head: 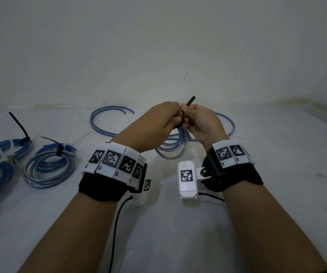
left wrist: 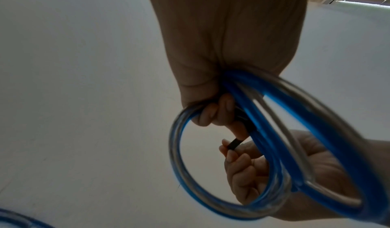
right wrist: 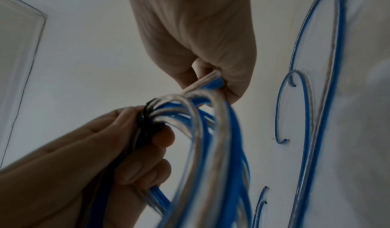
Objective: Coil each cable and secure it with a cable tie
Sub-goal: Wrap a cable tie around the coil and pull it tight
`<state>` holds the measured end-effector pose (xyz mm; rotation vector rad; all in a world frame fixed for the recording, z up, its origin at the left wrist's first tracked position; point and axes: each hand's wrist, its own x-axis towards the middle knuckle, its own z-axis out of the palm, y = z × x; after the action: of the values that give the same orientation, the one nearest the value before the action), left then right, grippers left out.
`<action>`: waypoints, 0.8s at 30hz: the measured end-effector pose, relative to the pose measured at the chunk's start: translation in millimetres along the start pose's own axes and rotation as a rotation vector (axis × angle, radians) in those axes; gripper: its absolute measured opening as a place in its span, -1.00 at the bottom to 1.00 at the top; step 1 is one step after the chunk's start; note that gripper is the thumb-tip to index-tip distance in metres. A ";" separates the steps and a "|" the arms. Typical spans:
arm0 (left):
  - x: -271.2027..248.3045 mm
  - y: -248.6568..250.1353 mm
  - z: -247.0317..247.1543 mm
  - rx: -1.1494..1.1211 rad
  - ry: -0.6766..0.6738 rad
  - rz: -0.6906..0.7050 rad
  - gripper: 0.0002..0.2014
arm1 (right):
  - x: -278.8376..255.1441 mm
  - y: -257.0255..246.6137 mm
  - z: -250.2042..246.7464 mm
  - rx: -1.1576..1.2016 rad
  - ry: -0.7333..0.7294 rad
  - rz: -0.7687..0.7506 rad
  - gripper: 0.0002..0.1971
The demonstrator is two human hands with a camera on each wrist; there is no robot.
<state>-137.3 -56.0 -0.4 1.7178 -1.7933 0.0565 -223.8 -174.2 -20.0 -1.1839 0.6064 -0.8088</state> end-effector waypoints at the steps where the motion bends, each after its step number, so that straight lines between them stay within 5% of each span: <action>1: 0.0 0.1 -0.2 -0.003 0.001 -0.008 -0.89 | -0.1 0.4 0.2 0.008 -0.001 0.006 -0.76; 6: 1.1 2.2 -4.4 -0.064 0.111 -0.090 -0.86 | -6.4 -10.3 6.8 0.025 0.004 -0.033 -0.85; 10: -0.5 2.7 -7.5 -0.054 0.286 -0.143 -0.86 | -19.4 -19.2 20.9 -0.260 0.133 -0.204 -0.77; 14: -8.5 -1.9 -17.6 0.007 0.466 -0.213 -0.87 | -38.0 -20.6 35.9 -0.551 0.082 -0.444 -0.82; 19: -30.4 1.7 -34.6 0.004 0.585 -0.325 -0.92 | -65.2 -17.6 66.5 -0.372 -0.138 -0.313 -0.77; 24: -55.1 18.4 -55.1 -0.437 0.566 -0.488 -0.80 | -86.3 -17.8 100.0 -0.415 -0.226 -0.338 -0.74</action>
<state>-134.8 20.0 24.6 1.5642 -0.8763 -0.0504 -200.3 -51.0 25.1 -1.7650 0.4003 -0.8375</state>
